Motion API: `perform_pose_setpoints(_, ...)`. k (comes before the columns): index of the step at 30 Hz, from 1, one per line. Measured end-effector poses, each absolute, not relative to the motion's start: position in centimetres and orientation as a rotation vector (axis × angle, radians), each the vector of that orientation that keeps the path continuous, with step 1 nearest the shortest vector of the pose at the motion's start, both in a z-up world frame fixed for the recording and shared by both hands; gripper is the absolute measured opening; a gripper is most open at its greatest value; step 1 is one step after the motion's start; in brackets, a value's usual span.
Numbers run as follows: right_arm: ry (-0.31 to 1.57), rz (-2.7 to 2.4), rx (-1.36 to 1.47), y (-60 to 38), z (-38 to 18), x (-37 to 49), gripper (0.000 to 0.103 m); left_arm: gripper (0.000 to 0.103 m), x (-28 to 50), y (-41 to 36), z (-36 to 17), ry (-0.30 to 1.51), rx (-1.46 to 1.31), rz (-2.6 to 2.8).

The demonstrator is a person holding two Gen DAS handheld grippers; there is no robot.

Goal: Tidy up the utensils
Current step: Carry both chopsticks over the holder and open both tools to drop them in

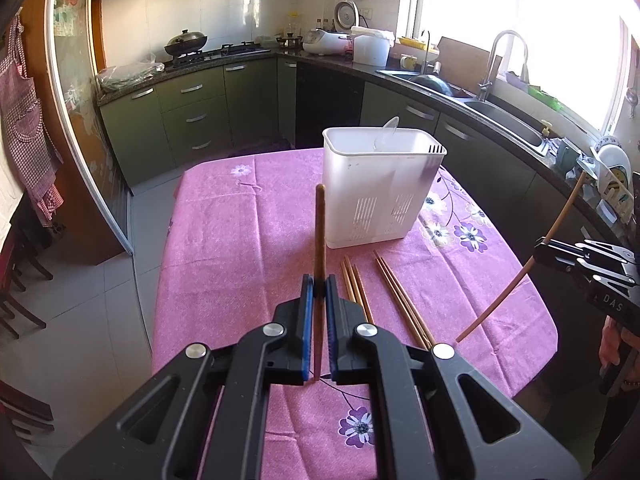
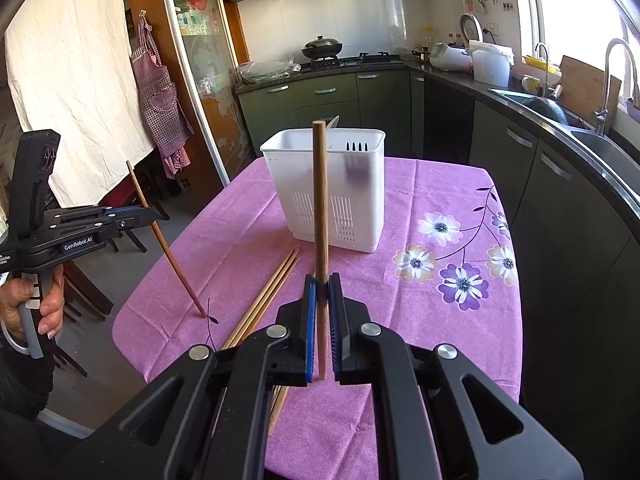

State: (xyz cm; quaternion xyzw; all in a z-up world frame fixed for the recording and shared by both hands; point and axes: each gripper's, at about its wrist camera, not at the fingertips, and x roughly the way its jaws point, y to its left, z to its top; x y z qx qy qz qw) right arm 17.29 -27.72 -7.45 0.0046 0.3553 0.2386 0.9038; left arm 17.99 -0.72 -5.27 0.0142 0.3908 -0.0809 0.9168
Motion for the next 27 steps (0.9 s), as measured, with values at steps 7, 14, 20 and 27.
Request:
perform_pose_setpoints(7, 0.691, 0.532, 0.038, -27.9, -3.9, 18.2, 0.007, 0.006, 19.1, -1.7, -3.1, 0.786, 0.036, -0.197)
perform_pose_setpoints(14, 0.554, 0.543, 0.072, -28.1, 3.4, 19.9, 0.007, 0.006, 21.0, -3.1, 2.6, 0.712, 0.032, -0.243)
perform_pose_setpoints(20, 0.453, 0.533, 0.136, -28.4, 8.3, 23.7, 0.007, 0.006, 23.0, -4.3, 8.9, 0.573, 0.026, -0.249)
perform_pose_setpoints(27, 0.436, 0.440, 0.130, -27.7, 8.3, 29.9, 0.007, 0.006, 27.9, -5.9, 11.1, 0.477, 0.015, -0.219)
